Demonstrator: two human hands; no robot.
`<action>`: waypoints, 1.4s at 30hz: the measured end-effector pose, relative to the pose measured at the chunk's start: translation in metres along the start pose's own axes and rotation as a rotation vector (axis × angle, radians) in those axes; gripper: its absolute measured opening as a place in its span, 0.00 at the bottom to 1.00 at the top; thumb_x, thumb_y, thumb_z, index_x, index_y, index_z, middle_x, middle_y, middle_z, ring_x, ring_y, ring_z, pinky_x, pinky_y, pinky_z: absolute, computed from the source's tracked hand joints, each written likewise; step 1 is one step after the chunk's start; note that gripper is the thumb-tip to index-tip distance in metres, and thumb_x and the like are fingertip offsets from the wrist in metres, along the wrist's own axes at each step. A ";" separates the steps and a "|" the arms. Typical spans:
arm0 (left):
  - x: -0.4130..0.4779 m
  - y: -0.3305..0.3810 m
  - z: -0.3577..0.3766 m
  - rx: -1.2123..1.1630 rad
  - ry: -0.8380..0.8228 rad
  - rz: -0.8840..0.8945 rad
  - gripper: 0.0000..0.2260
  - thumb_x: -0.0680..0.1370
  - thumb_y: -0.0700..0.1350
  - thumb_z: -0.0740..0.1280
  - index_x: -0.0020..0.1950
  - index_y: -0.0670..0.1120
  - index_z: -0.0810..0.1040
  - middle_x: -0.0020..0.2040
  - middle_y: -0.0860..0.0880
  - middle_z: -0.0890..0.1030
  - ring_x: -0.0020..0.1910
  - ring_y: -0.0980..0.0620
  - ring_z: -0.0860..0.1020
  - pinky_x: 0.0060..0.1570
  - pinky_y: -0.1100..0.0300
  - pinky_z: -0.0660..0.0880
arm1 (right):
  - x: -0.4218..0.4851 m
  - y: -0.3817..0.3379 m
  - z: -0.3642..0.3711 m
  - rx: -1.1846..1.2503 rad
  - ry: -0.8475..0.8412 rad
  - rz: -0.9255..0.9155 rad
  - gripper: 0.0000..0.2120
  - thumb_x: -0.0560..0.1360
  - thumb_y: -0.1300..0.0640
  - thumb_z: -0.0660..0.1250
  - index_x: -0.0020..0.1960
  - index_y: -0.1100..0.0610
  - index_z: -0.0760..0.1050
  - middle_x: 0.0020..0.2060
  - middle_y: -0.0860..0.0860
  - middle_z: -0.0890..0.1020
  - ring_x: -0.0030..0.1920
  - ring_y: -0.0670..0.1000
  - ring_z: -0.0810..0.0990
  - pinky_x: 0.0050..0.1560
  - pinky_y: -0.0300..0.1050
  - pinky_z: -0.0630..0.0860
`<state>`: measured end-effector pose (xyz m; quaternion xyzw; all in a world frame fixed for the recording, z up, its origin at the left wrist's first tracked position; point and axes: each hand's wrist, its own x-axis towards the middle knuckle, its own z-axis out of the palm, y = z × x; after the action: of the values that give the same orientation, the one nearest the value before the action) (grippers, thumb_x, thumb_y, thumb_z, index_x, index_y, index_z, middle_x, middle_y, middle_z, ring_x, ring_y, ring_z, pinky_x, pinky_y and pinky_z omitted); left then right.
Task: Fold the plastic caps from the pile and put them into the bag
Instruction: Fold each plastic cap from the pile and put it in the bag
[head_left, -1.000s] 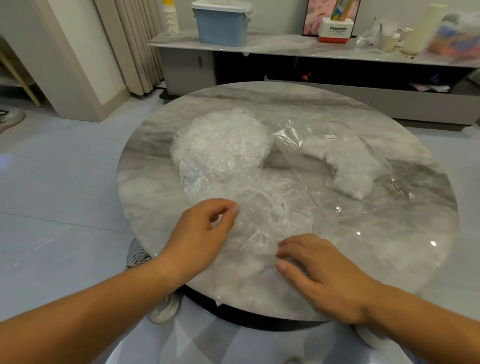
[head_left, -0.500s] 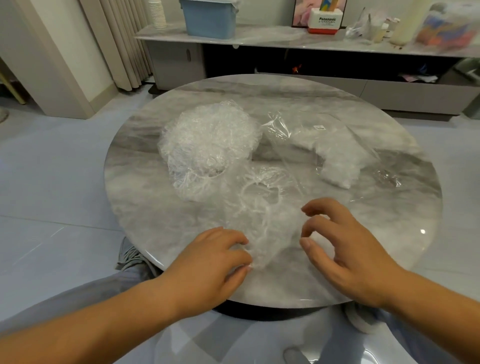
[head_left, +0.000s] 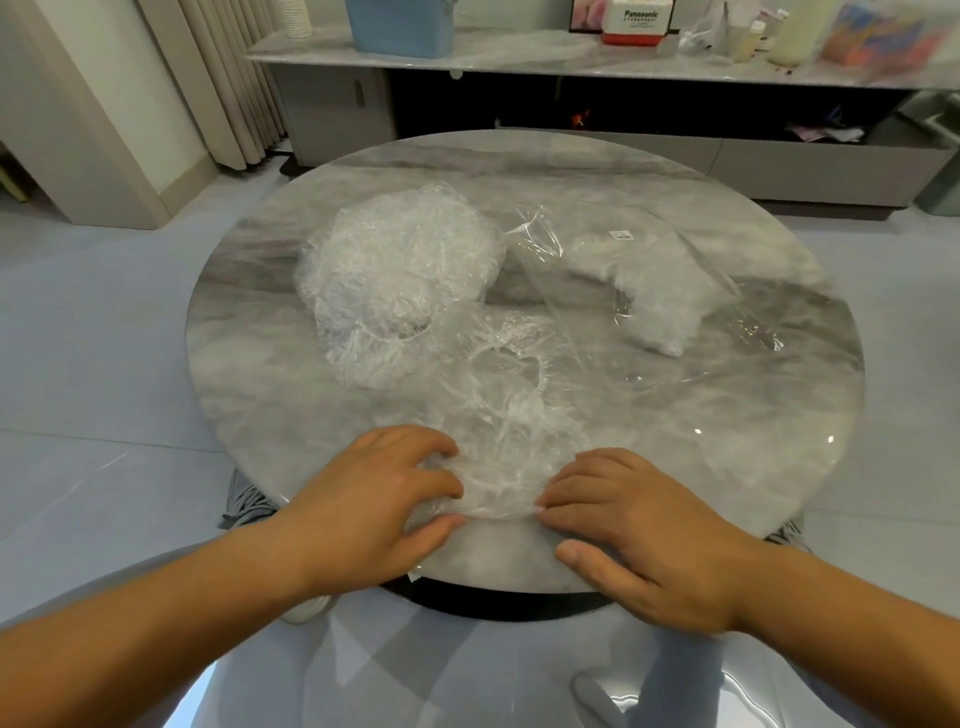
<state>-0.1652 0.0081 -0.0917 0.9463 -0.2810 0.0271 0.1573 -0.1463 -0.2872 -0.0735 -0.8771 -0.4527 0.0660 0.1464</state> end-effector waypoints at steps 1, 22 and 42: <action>0.000 -0.001 -0.001 -0.001 0.008 0.008 0.15 0.79 0.61 0.62 0.54 0.56 0.84 0.65 0.52 0.77 0.63 0.51 0.76 0.62 0.54 0.73 | 0.000 -0.002 -0.001 -0.005 -0.001 -0.018 0.23 0.85 0.42 0.50 0.60 0.50 0.81 0.58 0.41 0.80 0.64 0.44 0.73 0.70 0.44 0.63; 0.030 -0.016 -0.008 -0.364 -0.002 -0.534 0.07 0.75 0.54 0.74 0.42 0.54 0.79 0.35 0.54 0.79 0.32 0.62 0.74 0.33 0.68 0.71 | 0.037 0.009 0.009 0.168 0.026 0.181 0.22 0.80 0.43 0.57 0.71 0.47 0.75 0.69 0.44 0.72 0.66 0.43 0.71 0.67 0.39 0.68; 0.031 -0.006 -0.011 -0.216 0.082 -0.484 0.26 0.67 0.65 0.75 0.60 0.60 0.71 0.48 0.60 0.71 0.46 0.60 0.74 0.46 0.63 0.72 | 0.021 0.002 0.013 0.035 0.010 0.119 0.22 0.82 0.38 0.49 0.64 0.41 0.78 0.56 0.43 0.69 0.51 0.39 0.65 0.56 0.37 0.65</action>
<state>-0.1349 0.0002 -0.0788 0.9618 -0.0414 -0.0032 0.2707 -0.1360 -0.2685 -0.0860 -0.9001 -0.3976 0.0783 0.1599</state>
